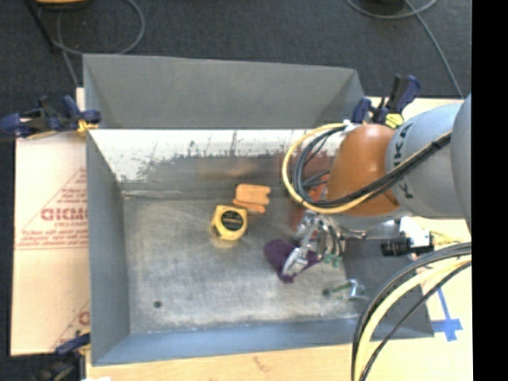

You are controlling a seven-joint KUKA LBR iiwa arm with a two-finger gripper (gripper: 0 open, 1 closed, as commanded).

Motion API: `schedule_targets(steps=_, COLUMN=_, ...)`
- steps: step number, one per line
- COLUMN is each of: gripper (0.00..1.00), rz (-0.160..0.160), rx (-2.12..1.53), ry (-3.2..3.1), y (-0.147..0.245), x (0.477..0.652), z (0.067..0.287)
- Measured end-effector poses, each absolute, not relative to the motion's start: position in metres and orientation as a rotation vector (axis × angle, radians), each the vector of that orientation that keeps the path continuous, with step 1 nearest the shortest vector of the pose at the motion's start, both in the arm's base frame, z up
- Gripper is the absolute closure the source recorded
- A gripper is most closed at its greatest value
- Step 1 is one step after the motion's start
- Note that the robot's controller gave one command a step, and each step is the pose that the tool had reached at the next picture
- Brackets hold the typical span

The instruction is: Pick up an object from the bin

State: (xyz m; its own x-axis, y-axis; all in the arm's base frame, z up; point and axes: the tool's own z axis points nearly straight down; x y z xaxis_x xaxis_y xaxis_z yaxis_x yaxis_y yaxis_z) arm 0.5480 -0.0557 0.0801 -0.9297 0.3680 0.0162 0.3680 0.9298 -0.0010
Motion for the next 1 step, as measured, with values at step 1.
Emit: schedule_targets(steps=1, gripper=1.00, rz=0.002, rx=-0.247, ry=-3.131, y=-0.0798, x=0.5145, z=0.2689)
